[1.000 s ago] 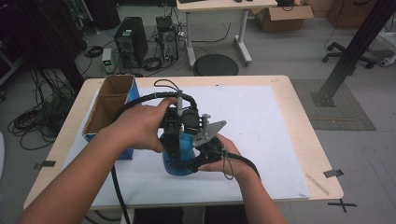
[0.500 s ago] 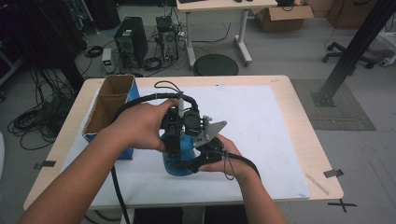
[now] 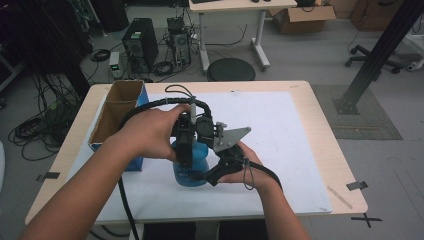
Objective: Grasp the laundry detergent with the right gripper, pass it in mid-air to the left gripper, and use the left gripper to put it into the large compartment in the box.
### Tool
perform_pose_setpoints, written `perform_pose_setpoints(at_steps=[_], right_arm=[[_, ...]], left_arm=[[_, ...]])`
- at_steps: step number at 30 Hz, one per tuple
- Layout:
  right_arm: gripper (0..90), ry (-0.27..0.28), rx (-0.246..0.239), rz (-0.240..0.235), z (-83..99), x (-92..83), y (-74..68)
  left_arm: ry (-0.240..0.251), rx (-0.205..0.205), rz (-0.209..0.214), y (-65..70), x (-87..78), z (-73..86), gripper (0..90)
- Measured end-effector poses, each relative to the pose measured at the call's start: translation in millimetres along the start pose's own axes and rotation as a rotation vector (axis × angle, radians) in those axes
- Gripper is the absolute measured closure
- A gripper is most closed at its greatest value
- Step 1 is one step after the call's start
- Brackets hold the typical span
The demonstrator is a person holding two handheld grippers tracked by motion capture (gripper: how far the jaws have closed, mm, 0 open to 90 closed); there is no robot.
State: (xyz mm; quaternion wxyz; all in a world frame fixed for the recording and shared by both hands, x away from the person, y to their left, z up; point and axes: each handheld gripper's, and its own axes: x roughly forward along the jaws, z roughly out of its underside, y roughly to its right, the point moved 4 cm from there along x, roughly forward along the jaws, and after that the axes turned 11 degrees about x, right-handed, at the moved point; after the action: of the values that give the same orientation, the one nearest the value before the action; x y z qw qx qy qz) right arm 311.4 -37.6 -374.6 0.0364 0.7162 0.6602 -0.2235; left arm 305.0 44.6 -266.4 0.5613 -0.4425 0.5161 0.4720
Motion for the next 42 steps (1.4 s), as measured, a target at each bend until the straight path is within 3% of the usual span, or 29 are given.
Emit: perform_pose_setpoints(at_steps=[5,11,12,13,14,16,19,20,22,23,24,25,27,29,30,31,32,37,42], right_arm=[[2.9,-0.003,0.029,0.007,4.7,-4.3,3.7],[0.8,-0.003,0.051,-0.005,7.5,-11.9,5.7],[0.8,0.000,0.053,0.002,7.4,-14.6,6.1],[0.7,0.008,0.050,0.028,7.2,-21.3,8.0],[0.7,0.008,0.050,0.028,7.2,-21.3,8.0],[0.7,0.015,0.066,0.048,7.0,-35.4,9.4],[0.7,0.021,0.071,0.066,7.3,-47.2,10.1],[0.6,0.012,0.069,0.084,8.6,-60.9,11.1],[0.6,0.006,0.071,0.094,9.3,-68.0,11.4],[0.4,-0.012,0.063,0.123,10.8,-81.8,12.7],[0.4,-0.027,0.062,0.142,11.6,-88.2,12.9],[0.4,-0.027,0.062,0.142,11.6,-88.2,12.9],[0.5,-0.060,0.060,0.187,13.6,-105.2,12.9],[0.5,-0.080,0.056,0.212,14.5,-114.3,12.2],[0.7,-0.090,0.054,0.222,14.8,-118.3,12.0],[0.7,-0.090,0.054,0.222,14.8,-118.3,12.0],[0.7,-0.118,0.043,0.243,16.1,-125.5,12.9],[1.2,-0.191,0.048,0.299,19.5,-141.5,18.2],[1.5,-0.240,0.045,0.338,18.8,-153.4,20.4]], left_arm=[[0.007,-0.028,0.015,-1.8,-0.6,-1.1,39.0],[0.008,-0.083,0.035,-5.0,-1.6,0.7,38.9],[0.005,-0.102,0.038,-5.8,-2.3,1.4,38.9],[0.008,-0.160,0.049,-8.8,-4.1,3.6,38.9],[0.008,-0.160,0.049,-8.8,-4.1,3.6,39.0],[0.008,-0.212,0.064,-13.9,-7.7,9.5,38.9],[0.019,-0.243,0.067,-16.7,-11.0,14.0,38.9],[0.026,-0.287,0.068,-19.2,-16.3,19.5,38.9],[0.033,-0.305,0.064,-20.6,-19.7,22.4,38.9],[0.040,-0.349,0.056,-24.2,-27.3,28.9,38.9],[0.040,-0.349,0.056,-24.2,-27.3,28.9,38.9],[0.043,-0.374,0.054,-26.4,-31.6,32.5,38.9],[0.053,-0.440,0.038,-33.2,-45.4,42.8,38.8],[0.060,-0.485,0.030,-38.6,-54.1,50.3,38.8],[0.060,-0.485,0.030,-38.6,-54.1,50.3,38.8],[0.071,-0.516,0.029,-41.4,-58.7,54.2,38.8],[0.083,-0.577,0.028,-46.7,-68.2,63.4,38.8],[0.140,-0.756,0.029,-57.0,-91.4,89.5,38.8],[0.186,-0.928,-0.008,-66.2,-109.8,119.8,38.8]])
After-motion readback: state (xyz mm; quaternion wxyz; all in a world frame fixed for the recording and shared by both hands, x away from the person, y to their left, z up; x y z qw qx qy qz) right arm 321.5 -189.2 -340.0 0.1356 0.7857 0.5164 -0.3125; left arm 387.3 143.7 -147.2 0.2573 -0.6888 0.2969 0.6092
